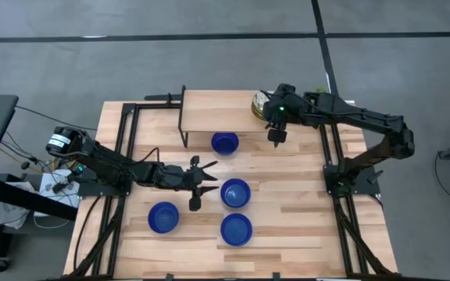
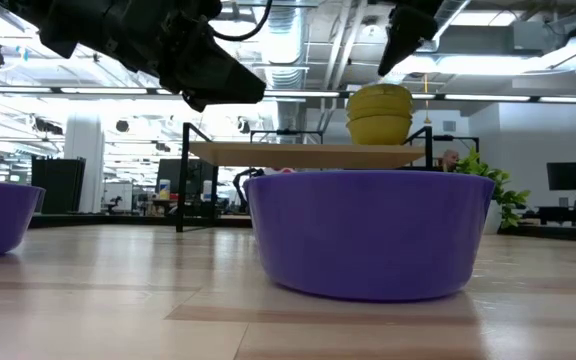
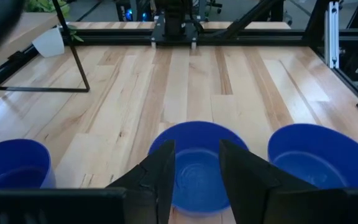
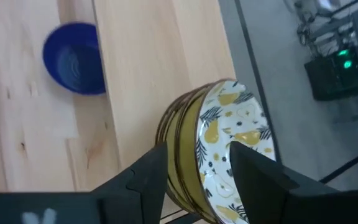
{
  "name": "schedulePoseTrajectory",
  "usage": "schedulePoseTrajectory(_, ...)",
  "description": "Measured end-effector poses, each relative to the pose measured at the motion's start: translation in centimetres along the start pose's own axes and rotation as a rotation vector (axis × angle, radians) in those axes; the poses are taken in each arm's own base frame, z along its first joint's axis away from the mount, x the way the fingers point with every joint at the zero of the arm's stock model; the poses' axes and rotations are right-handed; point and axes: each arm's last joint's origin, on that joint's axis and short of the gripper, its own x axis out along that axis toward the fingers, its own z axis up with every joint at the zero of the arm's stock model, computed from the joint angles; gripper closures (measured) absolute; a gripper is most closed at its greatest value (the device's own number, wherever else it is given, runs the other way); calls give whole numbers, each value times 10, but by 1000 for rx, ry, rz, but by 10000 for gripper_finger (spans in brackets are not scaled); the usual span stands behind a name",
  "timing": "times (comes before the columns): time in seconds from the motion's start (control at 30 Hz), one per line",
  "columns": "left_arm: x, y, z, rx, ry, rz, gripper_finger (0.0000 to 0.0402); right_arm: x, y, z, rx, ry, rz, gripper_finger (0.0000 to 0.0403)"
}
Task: Pick & Place Mini bowls
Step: Put the blue bowl on the shelf
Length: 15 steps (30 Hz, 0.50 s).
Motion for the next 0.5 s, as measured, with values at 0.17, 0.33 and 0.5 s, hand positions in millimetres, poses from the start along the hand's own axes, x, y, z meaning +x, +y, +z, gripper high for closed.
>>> schedulePoseTrajectory(0.17, 0, 0, -2, 7, 21, 1, 280, -23, -1, -6, 2, -53, -5, 249)
schedulePoseTrajectory(0.33, 0, 0, -3, 20, 33, 1, 280, -51, -5, -23, 57, -88, 29, 250)
schedulePoseTrajectory(0.5, 0, 0, -5, 25, 48, 2, 280, -75, 0, -48, 115, -193, 227, 255)
